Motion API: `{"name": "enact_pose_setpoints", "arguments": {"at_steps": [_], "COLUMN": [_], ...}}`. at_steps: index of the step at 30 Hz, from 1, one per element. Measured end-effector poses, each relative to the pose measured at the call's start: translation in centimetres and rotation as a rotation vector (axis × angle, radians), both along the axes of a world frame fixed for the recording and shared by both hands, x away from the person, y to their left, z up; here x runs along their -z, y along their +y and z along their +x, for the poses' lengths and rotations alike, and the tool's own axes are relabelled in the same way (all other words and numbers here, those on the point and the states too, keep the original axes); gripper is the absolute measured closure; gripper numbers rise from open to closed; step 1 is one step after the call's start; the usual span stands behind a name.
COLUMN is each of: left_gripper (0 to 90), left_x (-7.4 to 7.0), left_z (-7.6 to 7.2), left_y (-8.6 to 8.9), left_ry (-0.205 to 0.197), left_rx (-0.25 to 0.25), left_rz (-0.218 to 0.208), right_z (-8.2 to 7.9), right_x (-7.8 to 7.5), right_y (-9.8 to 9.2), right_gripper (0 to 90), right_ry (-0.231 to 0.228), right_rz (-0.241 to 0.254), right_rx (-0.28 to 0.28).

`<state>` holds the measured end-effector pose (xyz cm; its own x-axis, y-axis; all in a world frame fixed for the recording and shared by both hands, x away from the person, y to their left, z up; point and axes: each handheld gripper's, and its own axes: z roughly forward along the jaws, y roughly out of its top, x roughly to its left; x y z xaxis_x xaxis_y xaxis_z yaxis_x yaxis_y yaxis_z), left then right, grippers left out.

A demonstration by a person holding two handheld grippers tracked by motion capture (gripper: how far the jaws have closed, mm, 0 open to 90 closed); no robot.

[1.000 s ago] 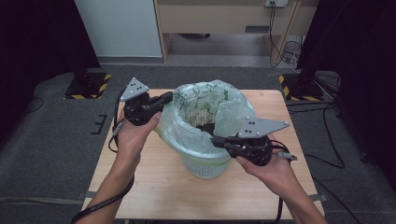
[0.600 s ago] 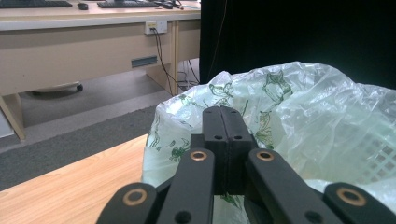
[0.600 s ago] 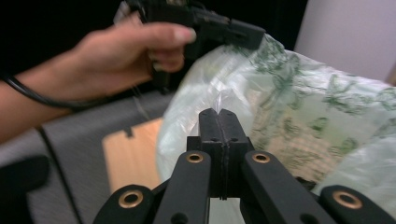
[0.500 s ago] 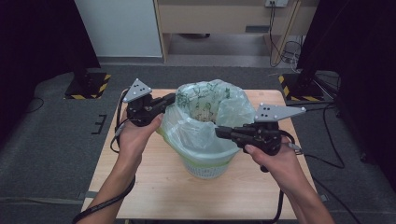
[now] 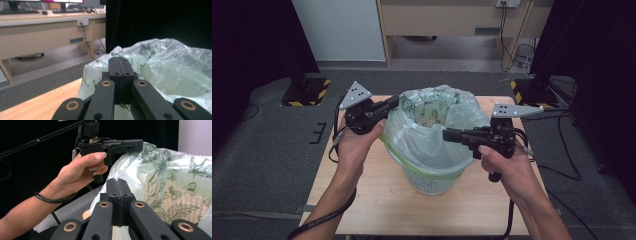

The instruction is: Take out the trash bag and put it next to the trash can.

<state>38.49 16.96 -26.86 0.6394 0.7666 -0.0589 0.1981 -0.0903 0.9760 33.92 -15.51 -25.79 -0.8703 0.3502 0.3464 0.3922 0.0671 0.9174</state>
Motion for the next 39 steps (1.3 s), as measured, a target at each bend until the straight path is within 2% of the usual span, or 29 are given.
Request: {"name": "enact_pose_setpoints", "arguments": {"at_steps": [4,7,11,17,20,26,31,32,36,39], "left_gripper": [90.0,90.0,90.0,90.0,90.0,90.0,90.0,90.0,90.0,90.0], "left_x": [-0.5,-0.9,-1.3,-2.2,-2.2,-2.2,-2.2,-2.1,-2.2,-2.3], "left_z": [-0.1,-0.1,0.2,0.5,0.6,0.4,0.3,0.3,0.0,0.1], "left_y": [-0.4,-1.0,-1.7,-2.6,-3.2,-4.4,-4.8,-5.0,-5.6,-5.7], "left_ry": [-0.01,-0.013,-0.014,-0.019,-0.013,-0.02,-0.015,-0.005,-0.025,-0.025], "left_rx": [0.015,0.029,0.039,0.055,0.07,0.1,0.138,0.16,0.192,0.192], "left_rz": [-0.004,-0.005,0.008,0.03,0.025,0.049,0.015,0.004,0.001,-0.001], "right_z": [0.4,1.0,2.0,3.3,3.9,5.0,5.6,5.6,5.9,5.8], "right_x": [-0.6,-0.4,-0.2,-1.1,-0.9,-0.2,0.3,0.4,0.7,0.9], "right_y": [-0.2,0.2,1.1,1.5,1.8,2.6,3.0,3.0,3.1,3.1], "right_gripper": [90.0,90.0,90.0,90.0,90.0,90.0,90.0,90.0,89.5,86.0], "right_ry": [0.003,0.022,0.038,0.036,0.053,0.082,0.092,0.092,0.091,0.087], "right_rz": [0.019,0.006,-0.017,0.001,-0.013,-0.037,-0.046,-0.045,-0.045,-0.045], "right_rx": [0.019,0.041,0.062,0.093,0.102,0.118,0.128,0.129,0.138,0.14]}}
